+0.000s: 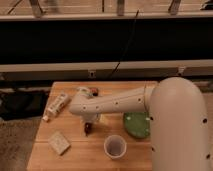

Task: Drag the pepper across the table

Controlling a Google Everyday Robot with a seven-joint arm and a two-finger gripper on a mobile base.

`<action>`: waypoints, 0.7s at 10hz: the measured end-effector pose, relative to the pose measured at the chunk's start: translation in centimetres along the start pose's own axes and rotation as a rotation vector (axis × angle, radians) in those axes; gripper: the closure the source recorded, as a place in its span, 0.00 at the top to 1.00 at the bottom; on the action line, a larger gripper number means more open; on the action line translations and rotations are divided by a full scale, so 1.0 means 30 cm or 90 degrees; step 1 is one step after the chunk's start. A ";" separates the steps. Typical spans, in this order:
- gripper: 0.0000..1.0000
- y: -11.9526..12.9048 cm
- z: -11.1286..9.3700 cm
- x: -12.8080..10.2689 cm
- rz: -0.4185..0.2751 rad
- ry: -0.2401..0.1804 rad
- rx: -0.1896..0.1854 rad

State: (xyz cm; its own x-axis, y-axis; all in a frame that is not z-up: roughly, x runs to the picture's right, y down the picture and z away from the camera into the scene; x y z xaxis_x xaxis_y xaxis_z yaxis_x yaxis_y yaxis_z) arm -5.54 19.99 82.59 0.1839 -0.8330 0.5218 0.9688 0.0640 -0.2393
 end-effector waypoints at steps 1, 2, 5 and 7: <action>0.80 -0.004 0.000 -0.007 -0.012 -0.002 0.000; 0.80 -0.008 -0.001 -0.012 -0.022 -0.003 0.000; 0.80 -0.009 0.001 -0.019 -0.045 -0.004 -0.001; 0.80 -0.014 0.002 -0.025 -0.066 -0.005 -0.001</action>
State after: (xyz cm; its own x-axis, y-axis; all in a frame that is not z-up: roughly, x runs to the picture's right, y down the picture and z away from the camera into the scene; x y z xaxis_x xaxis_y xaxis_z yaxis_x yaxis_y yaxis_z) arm -6.08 20.62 82.34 0.0838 -0.8310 0.5500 0.9824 -0.0235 -0.1851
